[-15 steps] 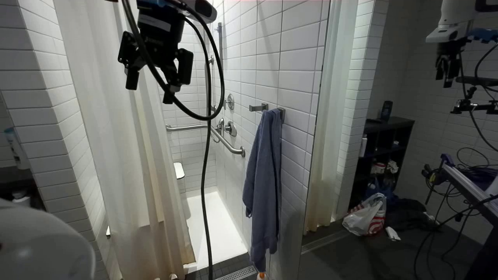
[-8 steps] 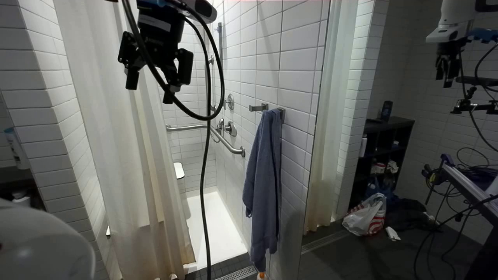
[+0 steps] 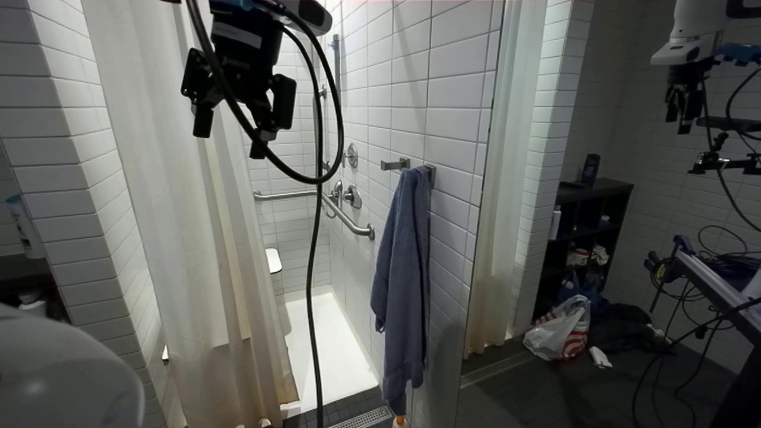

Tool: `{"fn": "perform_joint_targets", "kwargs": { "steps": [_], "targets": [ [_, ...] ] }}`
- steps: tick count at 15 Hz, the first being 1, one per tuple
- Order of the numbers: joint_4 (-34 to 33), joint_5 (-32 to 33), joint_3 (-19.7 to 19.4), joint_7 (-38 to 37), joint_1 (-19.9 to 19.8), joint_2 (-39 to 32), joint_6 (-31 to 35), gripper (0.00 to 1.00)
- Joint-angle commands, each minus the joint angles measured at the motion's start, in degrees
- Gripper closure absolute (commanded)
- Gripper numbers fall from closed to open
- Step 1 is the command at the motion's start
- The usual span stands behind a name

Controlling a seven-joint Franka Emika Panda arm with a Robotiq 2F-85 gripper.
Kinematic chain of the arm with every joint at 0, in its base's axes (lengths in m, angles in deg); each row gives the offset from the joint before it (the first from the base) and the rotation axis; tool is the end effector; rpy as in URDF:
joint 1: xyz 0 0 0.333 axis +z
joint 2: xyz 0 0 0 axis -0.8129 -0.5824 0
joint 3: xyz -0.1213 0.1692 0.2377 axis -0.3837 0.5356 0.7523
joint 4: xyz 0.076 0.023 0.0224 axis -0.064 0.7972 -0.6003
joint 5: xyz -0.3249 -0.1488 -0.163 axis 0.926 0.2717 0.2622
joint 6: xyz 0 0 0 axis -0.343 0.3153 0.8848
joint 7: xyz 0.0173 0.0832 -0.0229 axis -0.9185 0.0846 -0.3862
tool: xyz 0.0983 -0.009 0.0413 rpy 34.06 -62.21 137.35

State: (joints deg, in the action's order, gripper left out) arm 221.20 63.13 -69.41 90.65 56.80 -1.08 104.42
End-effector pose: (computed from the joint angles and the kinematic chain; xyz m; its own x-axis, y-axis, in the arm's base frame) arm 0.3162 0.0112 0.5816 0.9876 0.0366 -0.1525 -0.0026 -0.9684 -0.2495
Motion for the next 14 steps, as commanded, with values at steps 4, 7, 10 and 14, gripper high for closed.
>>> {"fn": "perform_joint_targets", "kwargs": {
  "steps": [4, 7, 10, 14],
  "targets": [
    [-0.19, -0.44, 0.87, 0.63, -1.3, -0.14, -0.3, 0.0],
    [-0.19, -0.44, 0.88, 0.63, -1.3, -0.14, -0.3, 0.0],
    [-1.32, -1.89, -0.7, 2.39, -1.08, -2.53, 0.86, 0.0],
    [-3.53, -4.73, -4.15, 5.76, -1.77, -8.81, 3.07, 0.0]
  ]
}}
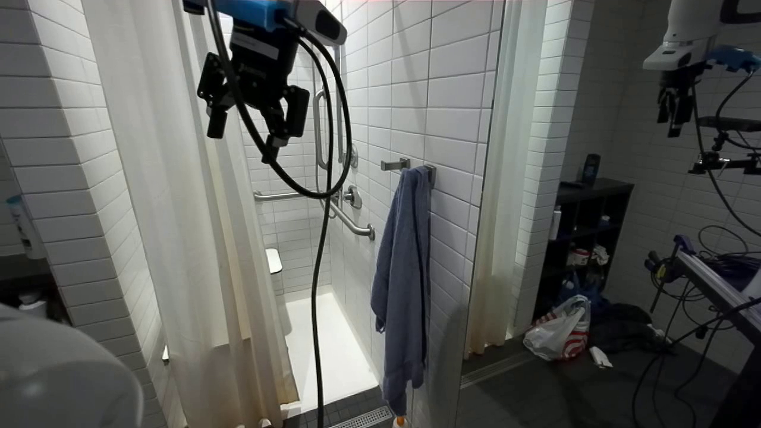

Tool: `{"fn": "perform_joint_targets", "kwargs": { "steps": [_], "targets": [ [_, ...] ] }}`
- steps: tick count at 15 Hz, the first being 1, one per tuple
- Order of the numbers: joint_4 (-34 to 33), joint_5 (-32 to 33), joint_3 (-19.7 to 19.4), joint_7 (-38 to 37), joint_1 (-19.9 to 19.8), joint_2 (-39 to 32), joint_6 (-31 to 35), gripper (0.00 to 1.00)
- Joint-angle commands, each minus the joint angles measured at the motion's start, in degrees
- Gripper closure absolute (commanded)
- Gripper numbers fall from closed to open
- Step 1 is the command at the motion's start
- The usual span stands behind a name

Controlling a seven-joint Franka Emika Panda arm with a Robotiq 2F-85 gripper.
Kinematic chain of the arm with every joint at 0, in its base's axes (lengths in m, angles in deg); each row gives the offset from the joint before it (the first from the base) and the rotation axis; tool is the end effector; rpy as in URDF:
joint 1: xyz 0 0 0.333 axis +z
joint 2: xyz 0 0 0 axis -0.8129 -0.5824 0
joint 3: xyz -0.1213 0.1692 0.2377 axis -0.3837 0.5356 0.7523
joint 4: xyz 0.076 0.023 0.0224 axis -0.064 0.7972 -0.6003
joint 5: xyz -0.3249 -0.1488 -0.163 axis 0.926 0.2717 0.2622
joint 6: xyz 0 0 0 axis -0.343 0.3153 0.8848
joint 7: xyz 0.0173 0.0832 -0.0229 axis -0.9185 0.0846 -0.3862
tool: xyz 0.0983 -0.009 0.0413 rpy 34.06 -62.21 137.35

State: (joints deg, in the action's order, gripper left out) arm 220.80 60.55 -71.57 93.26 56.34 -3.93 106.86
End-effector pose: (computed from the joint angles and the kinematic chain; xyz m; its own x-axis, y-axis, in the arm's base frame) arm 0.3344 -0.0025 0.5728 0.9896 0.0382 -0.1387 -0.0080 -0.9480 -0.3182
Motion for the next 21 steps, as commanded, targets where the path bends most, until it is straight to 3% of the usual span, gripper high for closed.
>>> {"fn": "perform_joint_targets", "kwargs": {
  "steps": [1, 9, 21],
  "targets": [
    [-3.79, -2.56, -2.64, 3.89, -1.55, -7.31, 0.84, 0.0],
    [-8.53, 1.2, -1.96, 4.95, -3.83, -9.67, 2.56, 0.0],
    [-20.16, -3.07, 3.95, -7.49, -2.29, -11.21, 1.01, 0.0]
  ]
}}
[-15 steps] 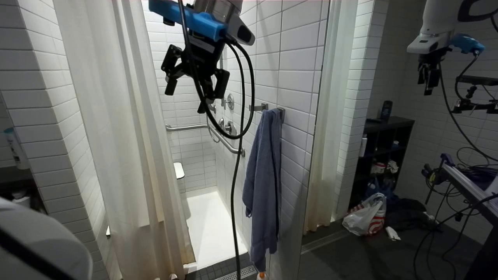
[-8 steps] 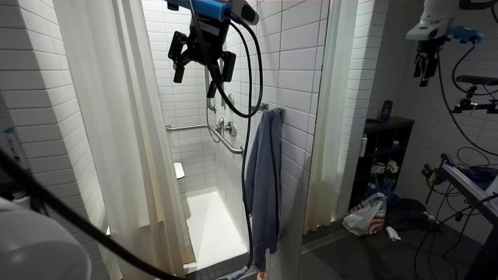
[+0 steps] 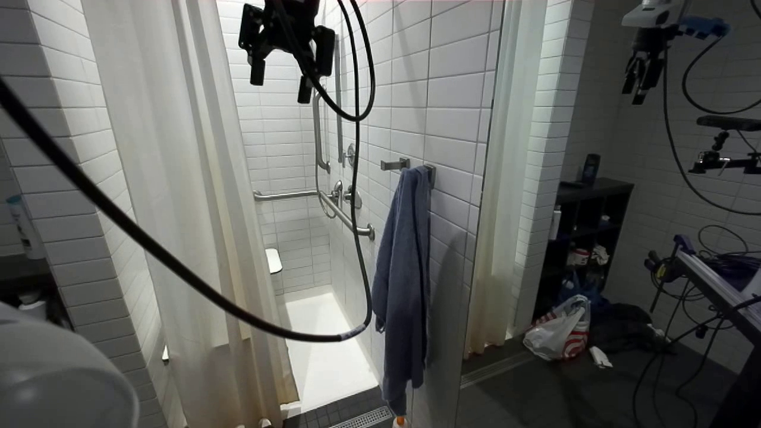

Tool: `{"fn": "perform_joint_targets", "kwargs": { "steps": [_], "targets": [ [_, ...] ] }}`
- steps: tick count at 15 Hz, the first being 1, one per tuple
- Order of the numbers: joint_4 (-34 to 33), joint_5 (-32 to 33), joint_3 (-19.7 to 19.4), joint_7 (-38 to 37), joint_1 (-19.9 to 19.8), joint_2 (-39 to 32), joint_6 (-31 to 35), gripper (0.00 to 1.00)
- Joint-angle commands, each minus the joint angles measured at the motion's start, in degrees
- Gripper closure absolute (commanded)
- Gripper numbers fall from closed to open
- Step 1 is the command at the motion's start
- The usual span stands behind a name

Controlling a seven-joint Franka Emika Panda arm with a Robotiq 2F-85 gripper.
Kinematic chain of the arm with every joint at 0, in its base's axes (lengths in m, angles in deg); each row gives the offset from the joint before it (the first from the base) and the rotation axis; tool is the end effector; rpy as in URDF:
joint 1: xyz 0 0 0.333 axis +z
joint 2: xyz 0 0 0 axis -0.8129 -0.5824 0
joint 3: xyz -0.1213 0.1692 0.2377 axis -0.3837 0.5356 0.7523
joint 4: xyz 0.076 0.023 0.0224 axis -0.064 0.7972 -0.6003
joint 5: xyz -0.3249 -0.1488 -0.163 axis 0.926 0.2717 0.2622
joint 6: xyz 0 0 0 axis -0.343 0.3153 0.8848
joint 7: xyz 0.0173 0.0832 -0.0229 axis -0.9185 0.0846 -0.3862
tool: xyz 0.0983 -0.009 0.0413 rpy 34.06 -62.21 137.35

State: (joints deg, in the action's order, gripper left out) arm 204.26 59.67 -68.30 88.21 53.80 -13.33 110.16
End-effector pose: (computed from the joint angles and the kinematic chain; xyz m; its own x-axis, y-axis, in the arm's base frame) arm 0.3955 0.0020 0.6520 0.9972 -0.0734 0.0149 -0.0661 -0.9559 -0.2863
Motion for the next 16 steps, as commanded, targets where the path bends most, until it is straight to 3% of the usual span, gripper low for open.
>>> {"fn": "perform_joint_targets", "kwargs": {
  "steps": [1, 3, 4, 10, 16],
  "targets": [
    [-3.64, -3.48, 0.67, -2.45, 0.59, -1.7, -3.57, 0.0],
    [-3.24, -7.75, -0.36, -0.68, 1.66, -1.89, -8.21, 0.0],
    [-2.1, -4.99, 0.79, -0.87, 0.22, -0.68, -4.69, 0.0],
    [-2.18, -7.03, 0.6, -0.68, 0.61, -1.31, -7.07, 0.0],
    [-8.88, -12.47, 0.13, 0.41, 1.56, -3.85, 0.56, 0.0]
  ]
}}
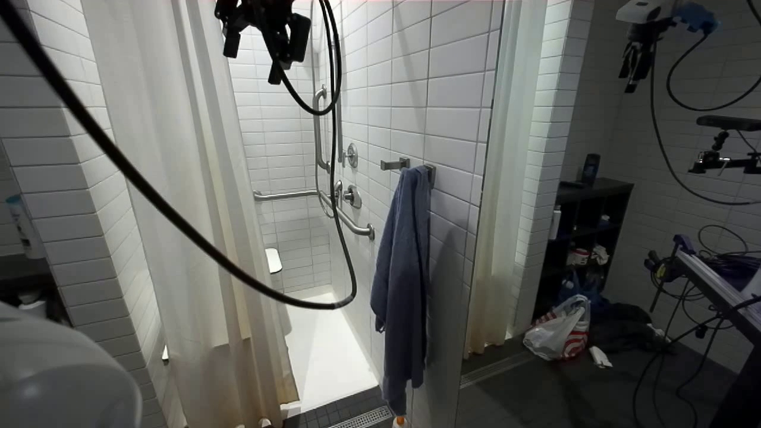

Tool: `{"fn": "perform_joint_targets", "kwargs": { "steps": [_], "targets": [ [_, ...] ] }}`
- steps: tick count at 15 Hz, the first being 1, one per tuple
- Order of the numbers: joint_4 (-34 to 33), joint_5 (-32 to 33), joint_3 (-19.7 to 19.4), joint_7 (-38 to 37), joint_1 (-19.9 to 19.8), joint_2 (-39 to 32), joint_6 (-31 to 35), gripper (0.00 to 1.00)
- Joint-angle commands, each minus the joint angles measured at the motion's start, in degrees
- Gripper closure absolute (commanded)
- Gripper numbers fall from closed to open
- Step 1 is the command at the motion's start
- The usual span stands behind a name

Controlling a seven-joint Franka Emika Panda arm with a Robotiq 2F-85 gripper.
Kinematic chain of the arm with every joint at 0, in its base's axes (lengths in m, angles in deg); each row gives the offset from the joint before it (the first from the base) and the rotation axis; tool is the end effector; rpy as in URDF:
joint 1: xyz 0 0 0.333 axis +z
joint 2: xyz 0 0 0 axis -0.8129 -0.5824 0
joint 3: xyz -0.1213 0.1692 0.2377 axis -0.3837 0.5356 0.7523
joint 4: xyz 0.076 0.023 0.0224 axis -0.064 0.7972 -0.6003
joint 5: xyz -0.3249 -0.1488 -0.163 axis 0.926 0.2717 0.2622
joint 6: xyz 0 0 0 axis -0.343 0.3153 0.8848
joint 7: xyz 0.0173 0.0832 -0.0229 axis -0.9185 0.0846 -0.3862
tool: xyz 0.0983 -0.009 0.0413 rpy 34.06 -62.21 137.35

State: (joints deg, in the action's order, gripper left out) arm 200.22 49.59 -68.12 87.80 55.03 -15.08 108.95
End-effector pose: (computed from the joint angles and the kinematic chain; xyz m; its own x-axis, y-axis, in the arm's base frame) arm 0.4024 0.0303 0.6781 0.9987 -0.0410 0.0297 -0.0235 -0.8944 -0.4466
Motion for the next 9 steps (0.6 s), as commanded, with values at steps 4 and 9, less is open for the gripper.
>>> {"fn": "perform_joint_targets", "kwargs": {
  "steps": [4, 9],
  "targets": [
    [-11.14, -6.9, -1.17, 0.47, 0.53, -4.4, 3.76, 0.0],
    [-18.18, -15.17, -5.15, 0.24, -0.63, -9.34, 4.61, 0.0]
  ]
}}
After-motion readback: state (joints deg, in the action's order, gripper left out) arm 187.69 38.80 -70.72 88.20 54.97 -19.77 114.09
